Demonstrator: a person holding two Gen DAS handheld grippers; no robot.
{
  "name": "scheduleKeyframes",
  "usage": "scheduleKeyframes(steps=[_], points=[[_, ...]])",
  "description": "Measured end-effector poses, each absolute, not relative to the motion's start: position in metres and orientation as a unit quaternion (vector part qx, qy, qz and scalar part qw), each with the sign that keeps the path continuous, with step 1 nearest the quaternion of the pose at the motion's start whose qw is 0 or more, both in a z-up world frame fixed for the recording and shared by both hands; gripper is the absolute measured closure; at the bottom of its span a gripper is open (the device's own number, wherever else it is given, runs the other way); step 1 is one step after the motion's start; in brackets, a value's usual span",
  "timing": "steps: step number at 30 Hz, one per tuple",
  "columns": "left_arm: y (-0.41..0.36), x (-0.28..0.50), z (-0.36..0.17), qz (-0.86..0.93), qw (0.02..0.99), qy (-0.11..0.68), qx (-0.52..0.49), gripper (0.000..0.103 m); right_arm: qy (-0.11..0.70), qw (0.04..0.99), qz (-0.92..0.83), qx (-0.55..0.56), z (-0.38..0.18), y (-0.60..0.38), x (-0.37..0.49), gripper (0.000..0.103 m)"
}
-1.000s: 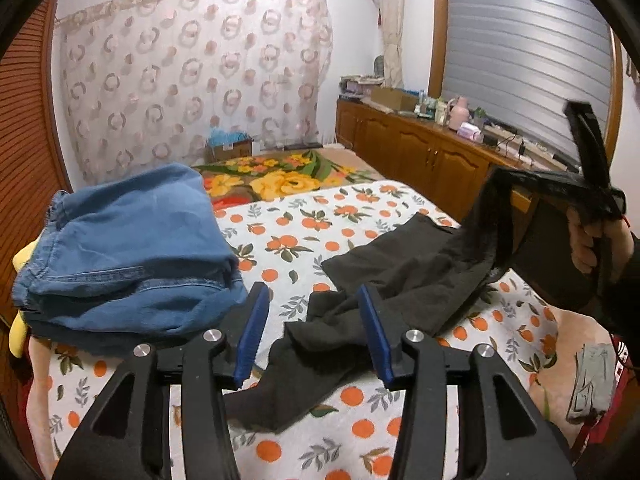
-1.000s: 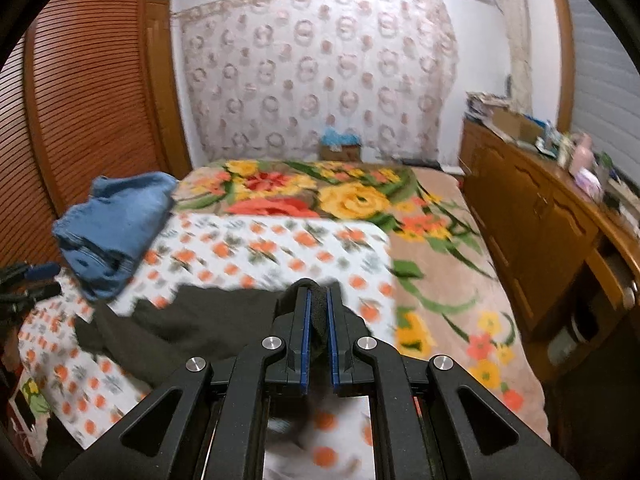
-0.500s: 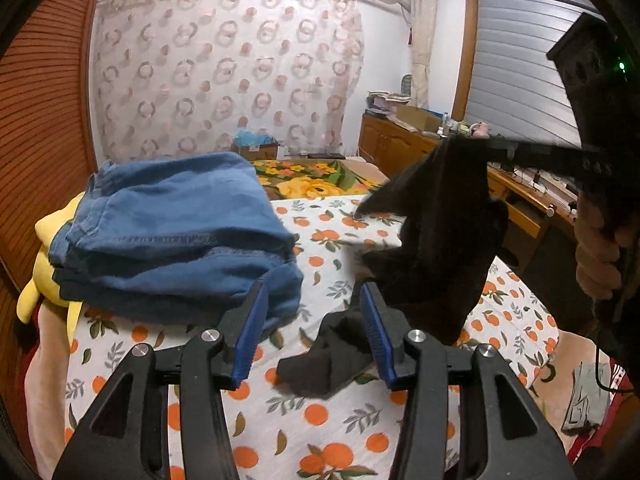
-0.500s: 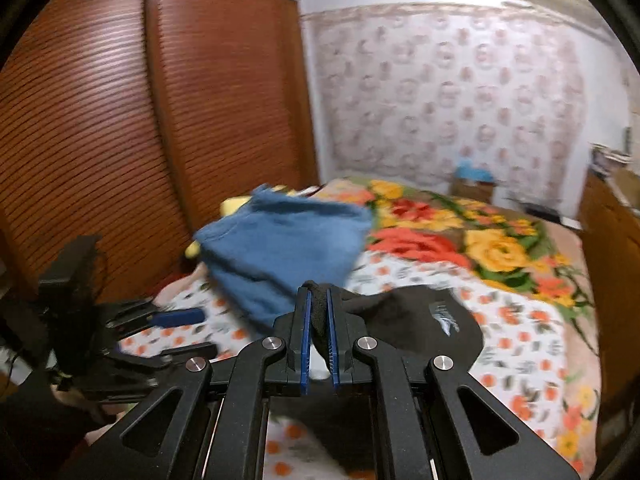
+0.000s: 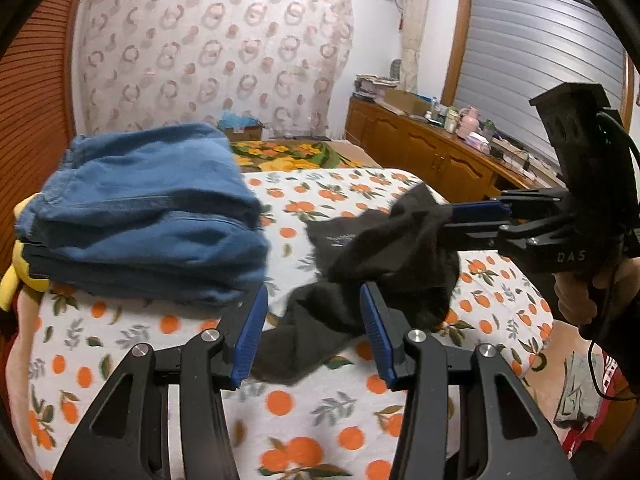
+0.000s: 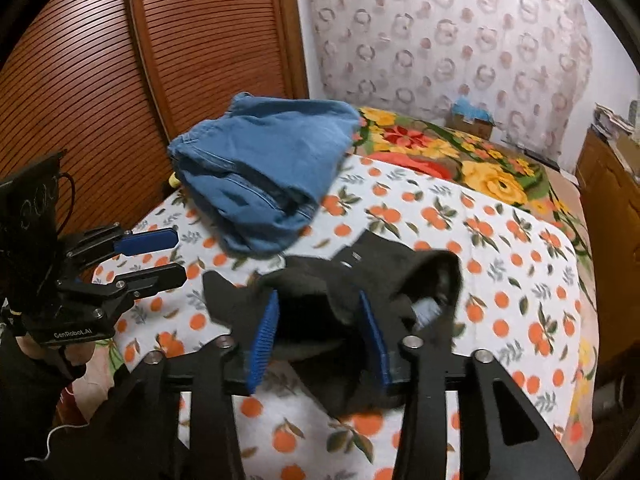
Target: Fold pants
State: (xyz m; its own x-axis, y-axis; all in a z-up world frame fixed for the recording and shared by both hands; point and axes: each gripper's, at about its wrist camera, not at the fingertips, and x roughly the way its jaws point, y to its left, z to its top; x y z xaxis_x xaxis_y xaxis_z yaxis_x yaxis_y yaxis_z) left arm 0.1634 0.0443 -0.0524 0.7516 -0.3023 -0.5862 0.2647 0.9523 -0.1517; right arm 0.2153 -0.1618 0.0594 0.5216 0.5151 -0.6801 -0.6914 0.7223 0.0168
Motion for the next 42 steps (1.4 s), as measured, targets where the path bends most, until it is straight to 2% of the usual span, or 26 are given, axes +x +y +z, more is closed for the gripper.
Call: scheduleKeyframes(steps=[7, 22, 23, 24, 26, 31, 36, 42], points=[[0.009, 0.16, -0.055, -0.184, 0.929, 0.321, -0.017, 0.054, 0.342, 0.869, 0.34, -0.107, 0.079, -0.192, 0.178, 0.046], [-0.028, 0.187, -0.035, -0.196, 0.931, 0.308, 0.021, 0.054, 0.35, 0.886, 0.299, -0.053, 0.052, -0.228, 0.171, 0.046], [-0.029, 0.189, -0.034, -0.193, 0.932, 0.306, 0.028, 0.059, 0.35, 0.886, 0.299, -0.049, 0.051, -0.228, 0.172, 0.046], [-0.03, 0.191, -0.033, -0.189, 0.932, 0.307, 0.033, 0.076, 0.351, 0.886, 0.299, -0.044, 0.051, -0.229, 0.172, 0.046], [-0.028, 0.191, -0.031, -0.179, 0.933, 0.309, 0.039, 0.09, 0.351, 0.887, 0.299, -0.034, 0.049, -0.229, 0.172, 0.046], [0.003, 0.182, -0.011, -0.145, 0.948, 0.282, 0.019, 0.094, 0.346, 0.887, 0.305, -0.023, 0.04, -0.236, 0.171, 0.046], [0.029, 0.175, 0.007, -0.118, 0.957, 0.266, 0.021, 0.094, 0.34, 0.882, 0.325, -0.01, 0.035, -0.229, 0.166, 0.063], [0.057, 0.173, 0.021, -0.089, 0.964, 0.25, 0.015, 0.094, 0.34, 0.872, 0.351, -0.013, 0.025, -0.211, 0.165, 0.066]])
